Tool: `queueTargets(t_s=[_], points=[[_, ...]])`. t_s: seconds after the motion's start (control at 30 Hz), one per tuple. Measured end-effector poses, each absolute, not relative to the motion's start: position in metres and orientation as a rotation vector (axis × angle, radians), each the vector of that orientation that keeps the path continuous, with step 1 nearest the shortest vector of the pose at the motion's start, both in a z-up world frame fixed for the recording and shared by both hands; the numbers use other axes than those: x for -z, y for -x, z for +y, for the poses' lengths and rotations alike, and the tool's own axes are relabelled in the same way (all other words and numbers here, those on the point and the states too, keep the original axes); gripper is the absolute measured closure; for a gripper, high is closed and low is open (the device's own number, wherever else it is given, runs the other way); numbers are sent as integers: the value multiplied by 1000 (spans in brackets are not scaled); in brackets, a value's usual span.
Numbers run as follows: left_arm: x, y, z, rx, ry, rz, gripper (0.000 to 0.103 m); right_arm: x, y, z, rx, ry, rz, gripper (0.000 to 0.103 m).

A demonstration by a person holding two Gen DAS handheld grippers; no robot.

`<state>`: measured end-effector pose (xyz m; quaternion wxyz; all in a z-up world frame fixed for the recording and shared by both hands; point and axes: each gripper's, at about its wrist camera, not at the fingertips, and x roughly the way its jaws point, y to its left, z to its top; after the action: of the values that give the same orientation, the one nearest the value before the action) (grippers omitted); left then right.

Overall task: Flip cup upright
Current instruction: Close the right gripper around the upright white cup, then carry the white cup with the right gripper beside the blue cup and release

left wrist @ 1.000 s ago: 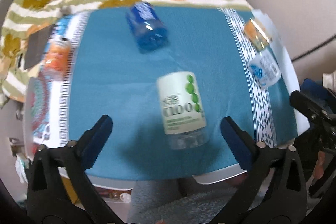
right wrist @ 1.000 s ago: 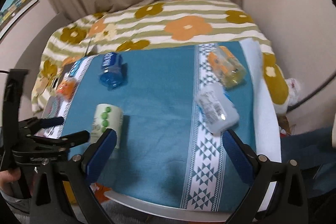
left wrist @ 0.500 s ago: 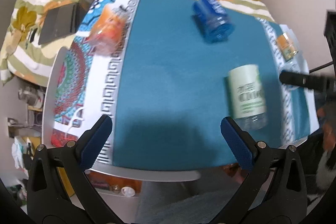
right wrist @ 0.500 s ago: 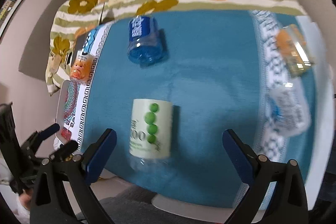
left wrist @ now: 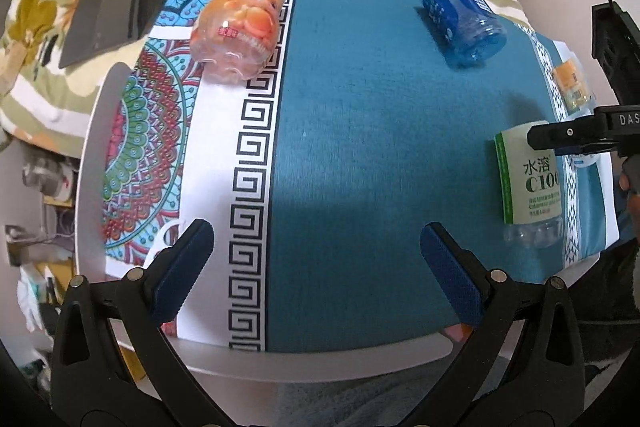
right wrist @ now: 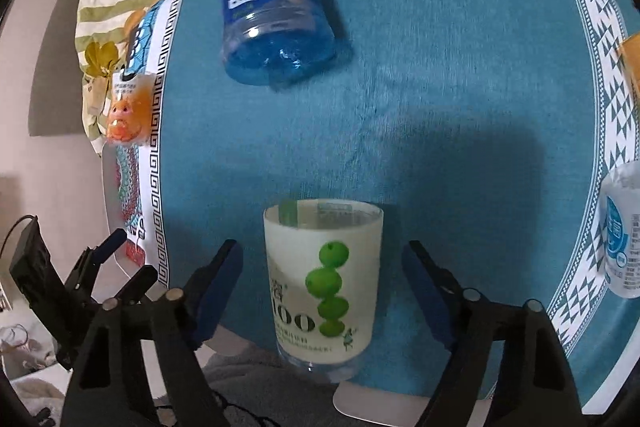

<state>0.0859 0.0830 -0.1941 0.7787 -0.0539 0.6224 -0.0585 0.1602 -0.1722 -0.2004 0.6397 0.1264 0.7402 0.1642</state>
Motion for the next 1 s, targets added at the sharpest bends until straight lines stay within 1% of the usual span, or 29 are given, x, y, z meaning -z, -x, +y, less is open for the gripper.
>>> queueTargets(t_s=[0.2, 0.27, 0.33, 0.6, 0.77, 0.87, 1.0], points=[[198, -94, 84, 142, 117, 1355, 0, 207, -170, -171, -371, -276, 1718, 32], [199, -96, 84, 145, 119, 1357, 0, 209, -171, -171, -372, -278, 1727, 41], [199, -97, 84, 146, 120, 1357, 0, 211, -172, -170, -380, -280, 1732, 45], [193, -100, 79, 159, 115, 1350, 0, 205, -167, -172, -393, -282, 1698, 49], [174, -98, 72, 171, 99, 1321, 0, 181, -153, -175, -397, -293, 1593, 50], [159, -97, 67, 181, 78, 1293, 0, 155, -141, -185, -386, -314, 1485, 50], [148, -97, 60, 185, 58, 1267, 0, 120, -120, -200, -320, -352, 1227, 50]])
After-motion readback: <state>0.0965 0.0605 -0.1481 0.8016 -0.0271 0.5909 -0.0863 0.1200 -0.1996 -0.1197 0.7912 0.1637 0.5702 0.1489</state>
